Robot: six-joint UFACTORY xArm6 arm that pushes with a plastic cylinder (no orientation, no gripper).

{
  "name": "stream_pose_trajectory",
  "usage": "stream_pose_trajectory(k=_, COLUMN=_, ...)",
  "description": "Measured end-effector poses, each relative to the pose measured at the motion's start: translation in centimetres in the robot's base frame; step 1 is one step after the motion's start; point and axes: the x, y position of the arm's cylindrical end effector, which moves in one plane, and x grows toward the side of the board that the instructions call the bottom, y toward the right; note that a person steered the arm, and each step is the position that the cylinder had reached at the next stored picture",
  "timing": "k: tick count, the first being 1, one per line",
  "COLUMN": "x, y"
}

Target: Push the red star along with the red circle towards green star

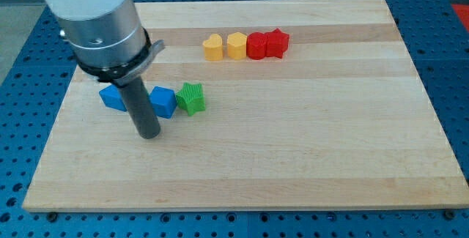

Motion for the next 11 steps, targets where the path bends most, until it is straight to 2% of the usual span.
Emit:
stream_pose_trajectory(k=1, x=0.0, y=4.7)
stream_pose_trajectory(k=2, x=0.0, y=11.8)
stream_pose_trajectory(k=4, x=-1.9, y=14.7)
stream_pose_trajectory(k=6, x=-11.4, y=27.2)
stream_pose_trajectory(k=7, x=-16.0, y=28.2)
stream_pose_trajectory(k=8, x=-16.6, y=26.1)
stream_pose_trajectory(k=10, x=-22.1, y=26.5)
stream_pose_trajectory(k=11, x=-22.1, y=24.8)
